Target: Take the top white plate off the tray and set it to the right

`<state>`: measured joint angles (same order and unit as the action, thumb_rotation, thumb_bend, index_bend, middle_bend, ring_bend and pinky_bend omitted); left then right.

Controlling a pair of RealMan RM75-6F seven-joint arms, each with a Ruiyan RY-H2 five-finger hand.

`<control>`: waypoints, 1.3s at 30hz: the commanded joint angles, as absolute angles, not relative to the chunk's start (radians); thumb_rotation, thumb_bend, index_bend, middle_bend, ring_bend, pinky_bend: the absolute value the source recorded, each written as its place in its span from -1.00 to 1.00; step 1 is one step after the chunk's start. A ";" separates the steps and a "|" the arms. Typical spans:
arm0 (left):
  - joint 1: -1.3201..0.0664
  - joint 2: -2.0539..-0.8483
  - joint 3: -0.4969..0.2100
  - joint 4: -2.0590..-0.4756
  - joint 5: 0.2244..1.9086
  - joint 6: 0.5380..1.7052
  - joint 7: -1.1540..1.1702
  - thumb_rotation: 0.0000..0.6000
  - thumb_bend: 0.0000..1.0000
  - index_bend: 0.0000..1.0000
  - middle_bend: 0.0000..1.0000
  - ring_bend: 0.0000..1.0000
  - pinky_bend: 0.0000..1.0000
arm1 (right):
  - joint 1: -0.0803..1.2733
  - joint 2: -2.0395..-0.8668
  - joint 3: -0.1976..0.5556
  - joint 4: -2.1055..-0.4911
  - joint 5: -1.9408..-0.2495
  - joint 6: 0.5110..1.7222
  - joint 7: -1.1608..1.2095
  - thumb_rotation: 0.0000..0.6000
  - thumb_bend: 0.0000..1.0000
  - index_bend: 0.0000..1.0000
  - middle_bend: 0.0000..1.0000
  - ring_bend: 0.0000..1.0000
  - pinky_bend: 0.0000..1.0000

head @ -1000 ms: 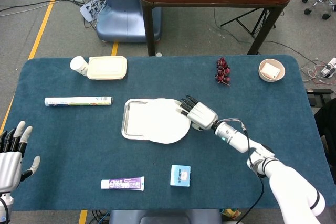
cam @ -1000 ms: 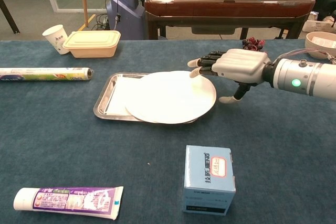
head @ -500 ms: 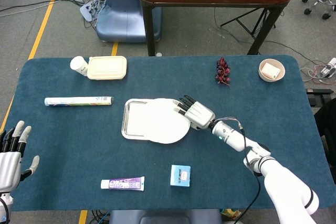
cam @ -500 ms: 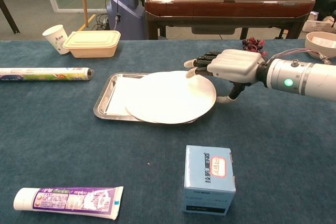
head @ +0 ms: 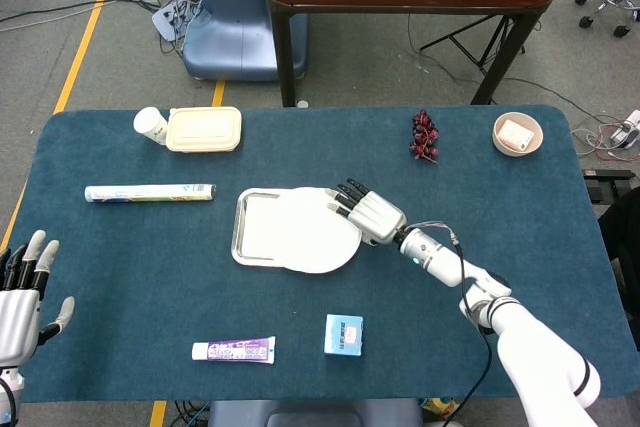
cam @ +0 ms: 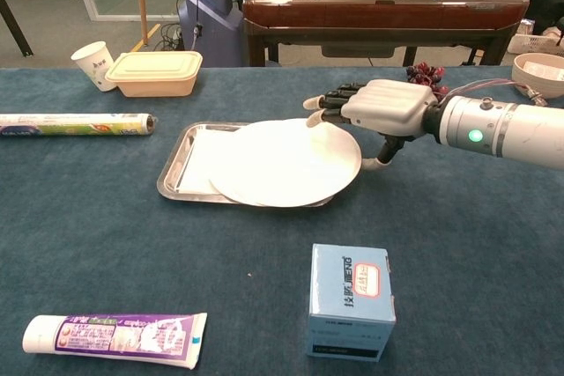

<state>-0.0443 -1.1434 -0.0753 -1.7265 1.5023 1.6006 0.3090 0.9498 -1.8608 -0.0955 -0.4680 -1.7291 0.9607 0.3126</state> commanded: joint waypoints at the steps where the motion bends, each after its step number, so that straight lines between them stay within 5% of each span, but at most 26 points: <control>1: -0.043 -1.143 -0.075 -1.727 1.503 1.602 0.308 1.00 -0.35 -1.00 -1.00 -1.00 -1.00 | 0.953 -1.867 -0.095 -0.463 -1.726 0.956 0.314 1.00 -0.18 -0.76 -1.00 -1.00 -1.00; 13: -0.044 -1.140 -0.072 -1.724 1.512 1.601 0.296 1.00 -0.35 -1.00 -1.00 -1.00 -1.00 | 0.958 -1.866 -0.091 -0.468 -1.717 0.964 0.311 1.00 -0.09 -0.41 -1.00 -1.00 -1.00; 39: -0.044 -1.144 -0.074 -1.715 1.515 1.605 0.297 1.00 -0.35 -1.00 -1.00 -1.00 -1.00 | 0.971 -1.859 -0.076 -0.507 -1.702 0.976 0.265 1.00 0.13 -0.16 -0.99 -1.00 -1.00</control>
<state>-0.0440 -1.1438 -0.0743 -1.7149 1.5156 1.6051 0.2974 0.9711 -1.8590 -0.0762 -0.5068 -1.7022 0.9754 0.2645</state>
